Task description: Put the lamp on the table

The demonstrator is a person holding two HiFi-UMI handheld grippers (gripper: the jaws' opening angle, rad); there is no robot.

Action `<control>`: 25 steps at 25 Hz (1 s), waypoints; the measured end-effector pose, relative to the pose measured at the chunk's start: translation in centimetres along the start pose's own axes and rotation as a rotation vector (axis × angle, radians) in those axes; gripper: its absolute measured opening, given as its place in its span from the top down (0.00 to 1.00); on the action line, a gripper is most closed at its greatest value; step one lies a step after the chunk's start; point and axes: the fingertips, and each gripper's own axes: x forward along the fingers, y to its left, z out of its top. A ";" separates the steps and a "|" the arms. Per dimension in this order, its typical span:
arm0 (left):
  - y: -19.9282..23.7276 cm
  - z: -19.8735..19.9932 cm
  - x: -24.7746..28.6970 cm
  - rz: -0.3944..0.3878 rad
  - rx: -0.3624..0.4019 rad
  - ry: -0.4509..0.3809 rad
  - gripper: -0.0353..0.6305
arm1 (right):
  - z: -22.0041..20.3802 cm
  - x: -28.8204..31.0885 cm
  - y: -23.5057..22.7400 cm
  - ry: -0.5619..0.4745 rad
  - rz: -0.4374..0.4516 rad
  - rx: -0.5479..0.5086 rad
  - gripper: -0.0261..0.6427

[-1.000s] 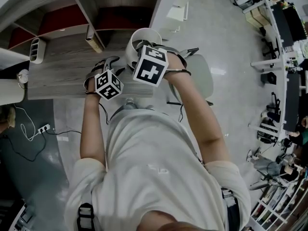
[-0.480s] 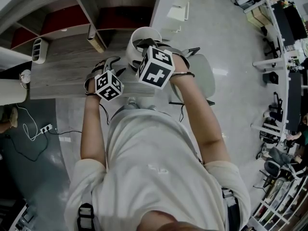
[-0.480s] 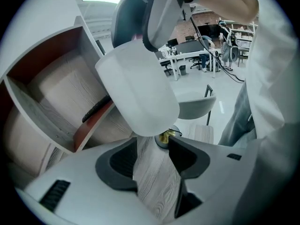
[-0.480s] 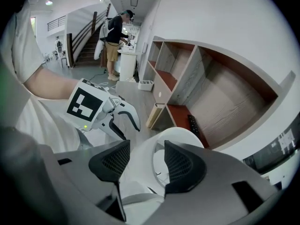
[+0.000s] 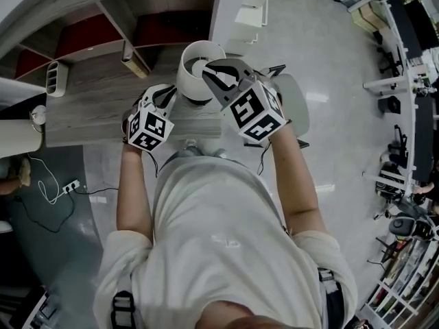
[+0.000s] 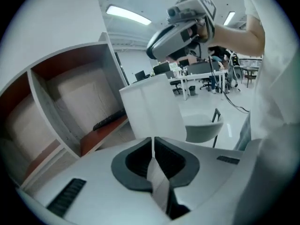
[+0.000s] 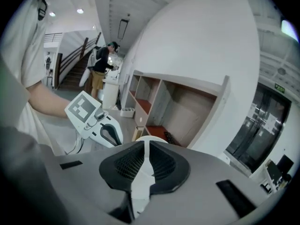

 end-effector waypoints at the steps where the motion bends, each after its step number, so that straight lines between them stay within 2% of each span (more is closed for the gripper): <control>1: 0.1 0.5 -0.2 0.001 -0.028 -0.030 0.91 | 0.0 -0.5 -0.5 -0.037 -0.024 0.024 0.88; 5: 0.5 3.7 -1.6 -0.013 -0.115 -0.176 0.92 | -0.2 -3.0 -2.0 -0.190 -0.124 0.081 0.92; 7: 0.4 5.2 -2.2 -0.026 -0.150 -0.242 0.92 | -0.6 -4.2 -2.3 -0.258 -0.143 0.139 0.92; 11: 0.7 6.5 -2.9 -0.032 -0.234 -0.321 0.92 | -2.5 -6.2 -2.6 -0.363 -0.165 0.258 0.92; 18: 1.6 8.1 -4.3 0.015 -0.320 -0.443 0.92 | -6.0 -7.8 -1.8 -0.378 -0.212 0.352 0.92; 25: 1.2 7.8 -4.5 0.032 -0.369 -0.469 0.92 | -7.7 -8.3 -1.1 -0.390 -0.239 0.402 0.92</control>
